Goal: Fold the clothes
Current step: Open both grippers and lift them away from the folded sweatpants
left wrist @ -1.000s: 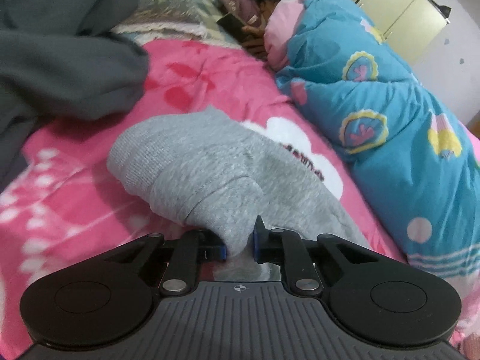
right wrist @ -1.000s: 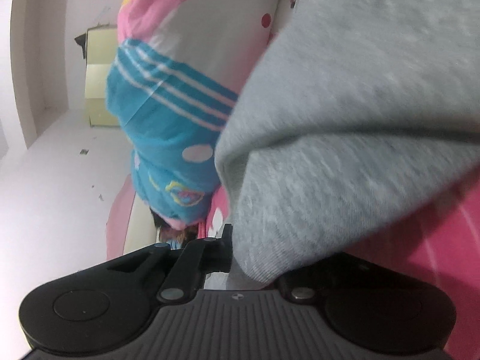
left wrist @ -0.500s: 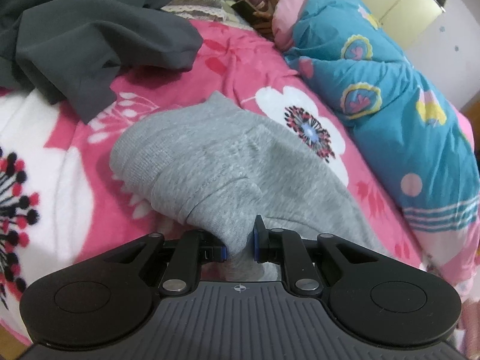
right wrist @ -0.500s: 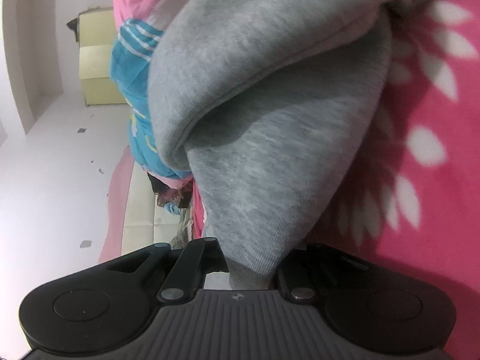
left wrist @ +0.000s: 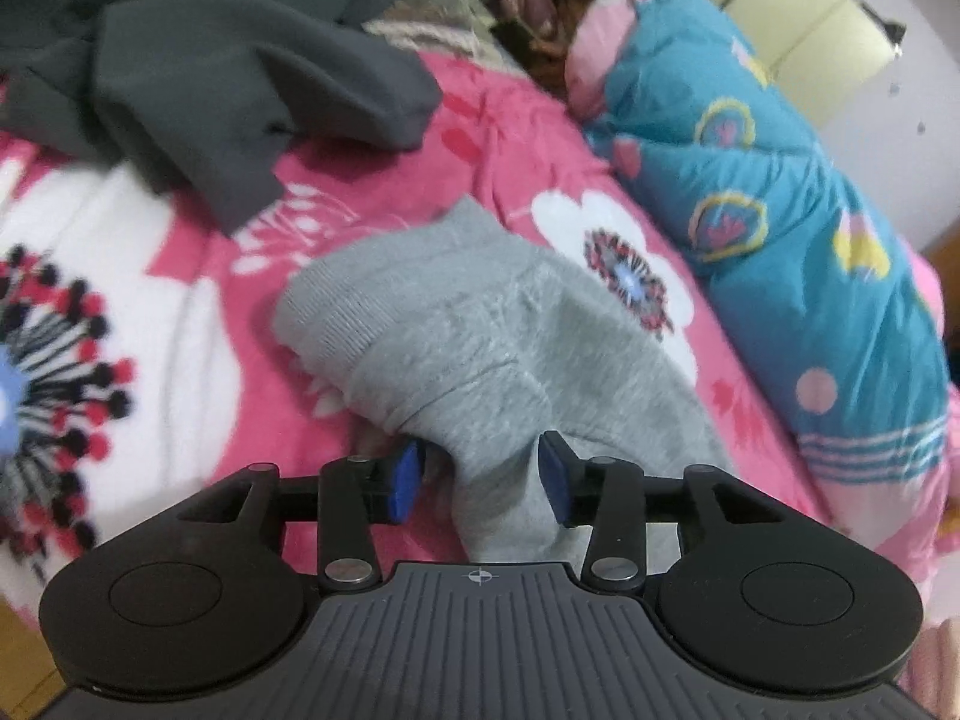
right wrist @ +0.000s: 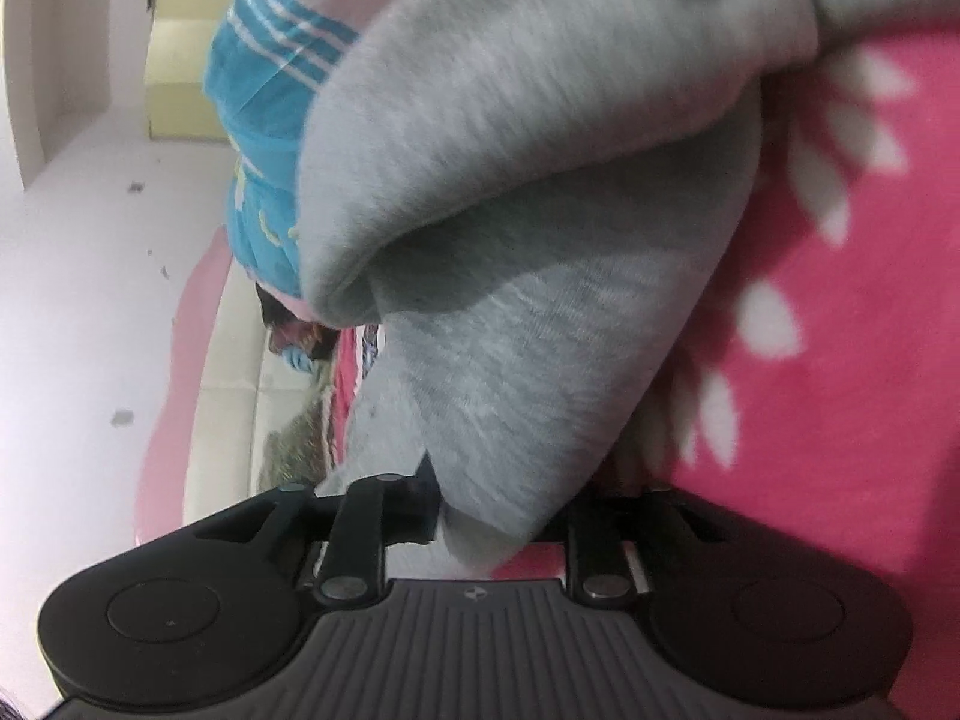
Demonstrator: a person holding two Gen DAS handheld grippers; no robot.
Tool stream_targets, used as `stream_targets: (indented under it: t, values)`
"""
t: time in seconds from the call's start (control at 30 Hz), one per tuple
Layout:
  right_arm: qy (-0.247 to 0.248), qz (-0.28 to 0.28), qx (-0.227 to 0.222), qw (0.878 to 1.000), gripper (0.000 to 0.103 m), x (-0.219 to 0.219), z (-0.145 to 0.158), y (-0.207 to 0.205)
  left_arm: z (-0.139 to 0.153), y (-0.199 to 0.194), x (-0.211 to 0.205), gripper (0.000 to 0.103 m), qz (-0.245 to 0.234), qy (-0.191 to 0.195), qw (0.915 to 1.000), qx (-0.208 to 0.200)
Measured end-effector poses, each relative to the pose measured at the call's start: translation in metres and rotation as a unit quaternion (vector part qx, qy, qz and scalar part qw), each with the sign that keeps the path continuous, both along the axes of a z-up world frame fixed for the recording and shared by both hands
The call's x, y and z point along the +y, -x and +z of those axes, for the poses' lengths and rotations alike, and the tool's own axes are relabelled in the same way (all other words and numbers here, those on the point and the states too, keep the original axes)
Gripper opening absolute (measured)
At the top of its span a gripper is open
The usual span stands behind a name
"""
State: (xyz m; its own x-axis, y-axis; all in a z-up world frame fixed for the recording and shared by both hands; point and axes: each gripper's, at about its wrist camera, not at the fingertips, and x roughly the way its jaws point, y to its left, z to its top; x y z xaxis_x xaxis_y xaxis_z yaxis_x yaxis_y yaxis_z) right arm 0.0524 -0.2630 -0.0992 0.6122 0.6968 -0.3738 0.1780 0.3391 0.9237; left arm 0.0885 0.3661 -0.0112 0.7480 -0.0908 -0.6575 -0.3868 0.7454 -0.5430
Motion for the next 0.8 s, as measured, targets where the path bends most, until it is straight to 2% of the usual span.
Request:
stream_targets:
  t: [0.1,0.27,0.4,0.53,0.67,0.73,0.8]
  values:
    - [0.044,0.004,-0.020,0.999,0.034,-0.011,0.013,0.010,0.022,0.015,-0.004,0.042,0.009,-0.015,0.9995,-0.024]
    - [0.109,0.011,-0.067,0.992,0.035,-0.024,0.035,0.024,0.078,0.035,-0.033,0.043,-0.013,-0.021,0.9957,-0.089]
    - [0.148,0.020,-0.111,0.983,0.035,-0.031,0.054,0.030,0.123,0.045,-0.079,0.044,-0.061,-0.031,0.9868,-0.147]
    - [0.186,0.033,-0.160,0.969,0.035,-0.021,0.082,0.037,0.150,0.056,-0.129,0.048,-0.108,-0.021,0.9750,-0.193]
    - [0.206,0.064,-0.234,0.948,0.035,-0.017,0.113,0.049,0.145,0.063,-0.157,0.049,-0.129,0.018,0.9643,-0.231]
    - [0.224,0.075,-0.268,0.934,0.035,-0.012,0.132,0.056,0.126,0.063,-0.162,0.050,-0.119,0.031,0.9620,-0.244]
    - [0.251,0.086,-0.295,0.918,0.035,-0.004,0.148,0.059,0.096,0.055,-0.166,0.050,-0.101,0.032,0.9648,-0.241]
